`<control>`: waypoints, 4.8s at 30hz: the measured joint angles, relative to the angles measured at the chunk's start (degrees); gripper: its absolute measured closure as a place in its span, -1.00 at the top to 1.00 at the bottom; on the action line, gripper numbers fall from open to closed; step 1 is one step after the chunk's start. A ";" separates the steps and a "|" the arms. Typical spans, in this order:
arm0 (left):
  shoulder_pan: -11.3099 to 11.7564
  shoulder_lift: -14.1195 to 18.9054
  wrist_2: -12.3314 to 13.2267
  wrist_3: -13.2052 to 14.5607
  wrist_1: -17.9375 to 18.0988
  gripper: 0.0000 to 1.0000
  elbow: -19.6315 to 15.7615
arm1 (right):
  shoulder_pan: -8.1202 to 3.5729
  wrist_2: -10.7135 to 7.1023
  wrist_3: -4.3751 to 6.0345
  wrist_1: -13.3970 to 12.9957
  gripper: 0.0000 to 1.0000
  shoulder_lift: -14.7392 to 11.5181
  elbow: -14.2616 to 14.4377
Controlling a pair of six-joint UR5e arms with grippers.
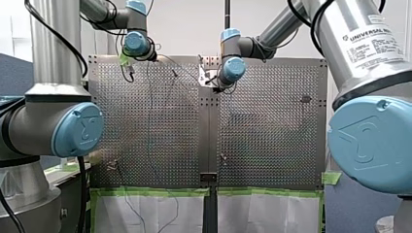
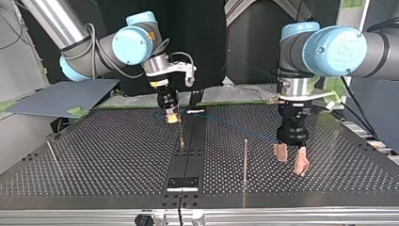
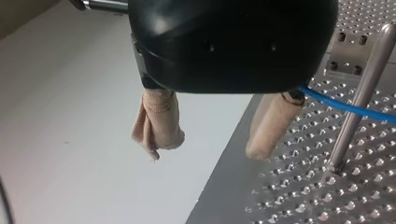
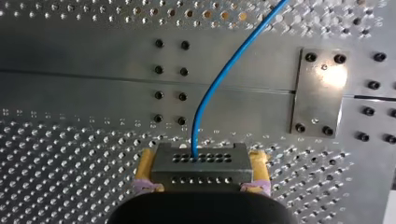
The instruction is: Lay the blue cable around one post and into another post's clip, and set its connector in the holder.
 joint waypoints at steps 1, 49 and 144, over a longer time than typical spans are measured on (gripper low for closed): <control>0.05 -0.45 0.56 -0.04 -0.56 1.00 0.58 | -0.17 -0.14 0.00 0.45 -1.00 0.18 -0.45; 2.33 -12.63 9.03 -2.31 -0.40 1.00 6.64 | -5.49 -5.60 -4.29 15.79 -1.00 5.44 -24.73; -1.16 -18.71 7.24 2.67 -1.06 1.00 6.55 | -14.40 9.02 1.97 -20.05 -1.00 17.68 -0.63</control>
